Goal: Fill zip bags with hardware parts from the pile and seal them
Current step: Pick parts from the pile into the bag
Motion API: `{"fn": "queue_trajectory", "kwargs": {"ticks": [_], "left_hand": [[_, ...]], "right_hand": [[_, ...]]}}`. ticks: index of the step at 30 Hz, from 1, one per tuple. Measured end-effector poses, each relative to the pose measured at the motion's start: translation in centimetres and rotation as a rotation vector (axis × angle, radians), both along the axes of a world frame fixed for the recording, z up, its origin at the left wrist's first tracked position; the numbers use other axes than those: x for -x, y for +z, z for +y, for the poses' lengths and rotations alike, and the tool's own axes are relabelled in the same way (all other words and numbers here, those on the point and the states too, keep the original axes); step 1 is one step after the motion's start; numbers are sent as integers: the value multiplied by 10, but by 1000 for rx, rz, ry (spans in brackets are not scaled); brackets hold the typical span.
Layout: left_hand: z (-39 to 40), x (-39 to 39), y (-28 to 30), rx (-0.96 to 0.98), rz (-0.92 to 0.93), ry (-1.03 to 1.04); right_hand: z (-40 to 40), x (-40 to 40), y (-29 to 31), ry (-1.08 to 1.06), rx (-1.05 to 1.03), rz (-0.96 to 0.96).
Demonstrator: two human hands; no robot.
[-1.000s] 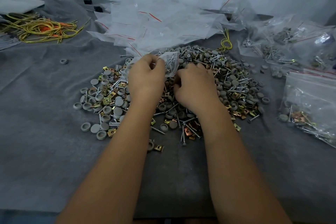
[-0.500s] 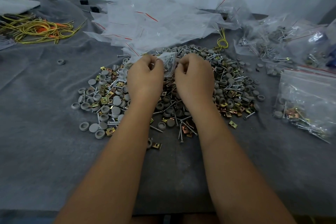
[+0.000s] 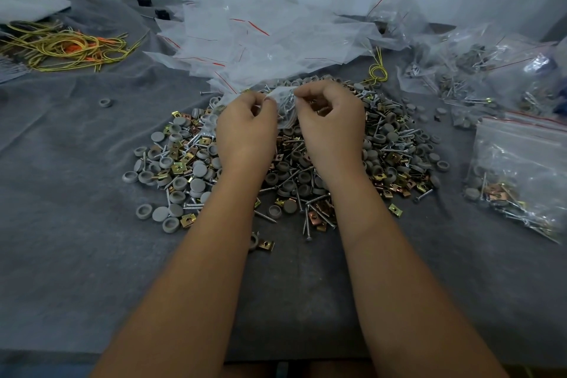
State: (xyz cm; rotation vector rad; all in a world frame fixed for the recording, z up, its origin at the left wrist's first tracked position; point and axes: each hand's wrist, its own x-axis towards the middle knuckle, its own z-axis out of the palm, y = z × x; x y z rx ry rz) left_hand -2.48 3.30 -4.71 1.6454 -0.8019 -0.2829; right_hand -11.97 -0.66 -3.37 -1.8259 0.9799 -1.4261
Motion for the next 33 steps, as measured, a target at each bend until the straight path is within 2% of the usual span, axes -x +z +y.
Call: {"fn": "queue_trajectory", "kwargs": {"ticks": [7, 11, 15, 20, 25, 27, 30, 33], "left_hand": [[3, 2, 4, 65, 28, -32], [3, 2, 6, 158, 59, -11], [1, 1, 4, 152, 59, -16], [2, 3, 3, 161, 47, -80], [1, 3, 3, 162, 59, -68], [1, 3, 2, 153, 65, -61], [1, 2, 2, 156, 74, -41], [0, 0, 2, 178, 78, 0]], "right_hand": [[2, -10, -7, 0, 23, 53], [0, -10, -9, -2, 22, 230], [0, -7, -8, -34, 109, 431], [6, -7, -4, -28, 105, 275], [0, -8, -7, 50, 38, 492], [-3, -8, -9, 53, 29, 516], [-2, -7, -8, 66, 56, 468], [3, -5, -4, 25, 101, 219]]}}
